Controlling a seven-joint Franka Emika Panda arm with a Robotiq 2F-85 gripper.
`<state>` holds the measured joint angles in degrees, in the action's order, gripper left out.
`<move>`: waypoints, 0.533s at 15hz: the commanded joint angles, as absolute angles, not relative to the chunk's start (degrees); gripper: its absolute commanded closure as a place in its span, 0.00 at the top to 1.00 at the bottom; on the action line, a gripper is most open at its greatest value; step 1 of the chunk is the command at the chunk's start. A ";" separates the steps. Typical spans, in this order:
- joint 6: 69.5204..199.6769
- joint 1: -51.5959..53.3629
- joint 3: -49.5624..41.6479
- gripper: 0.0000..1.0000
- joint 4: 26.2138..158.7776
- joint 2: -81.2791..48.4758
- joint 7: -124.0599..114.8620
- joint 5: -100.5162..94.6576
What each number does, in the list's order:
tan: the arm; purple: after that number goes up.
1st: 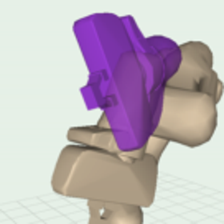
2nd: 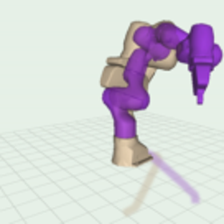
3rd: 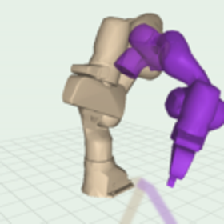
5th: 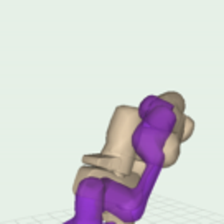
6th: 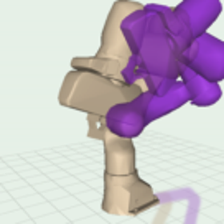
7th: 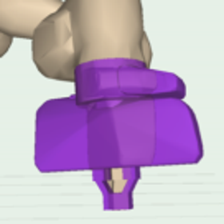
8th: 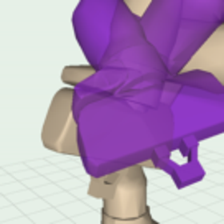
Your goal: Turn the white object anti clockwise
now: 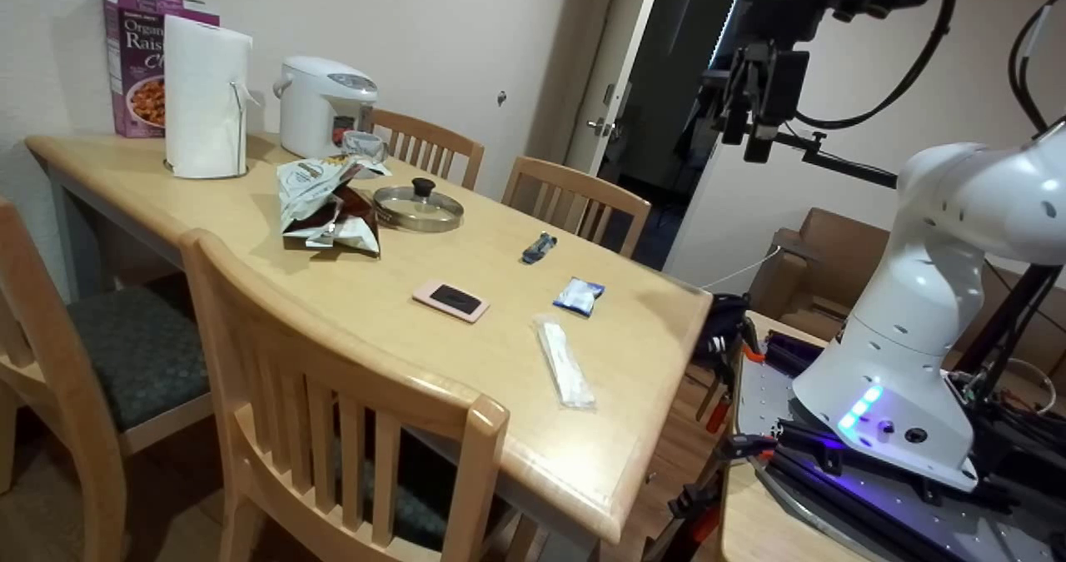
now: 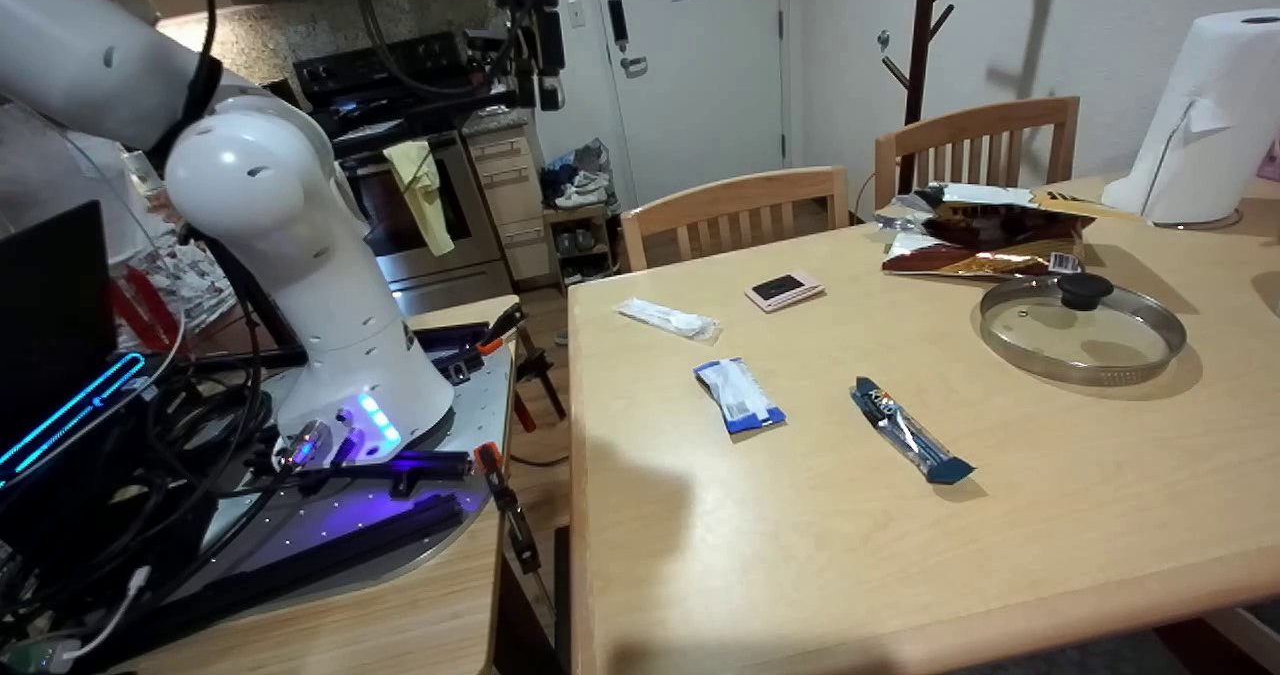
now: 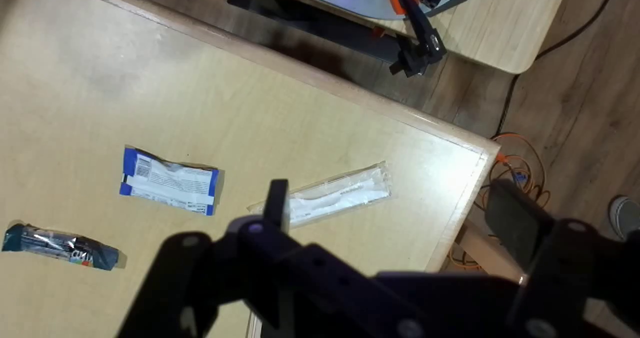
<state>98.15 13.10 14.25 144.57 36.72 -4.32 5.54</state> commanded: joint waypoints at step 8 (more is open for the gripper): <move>101.59 12.94 14.76 1.00 144.92 36.42 -6.73 5.89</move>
<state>98.69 13.10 14.25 144.57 36.69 -4.41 5.54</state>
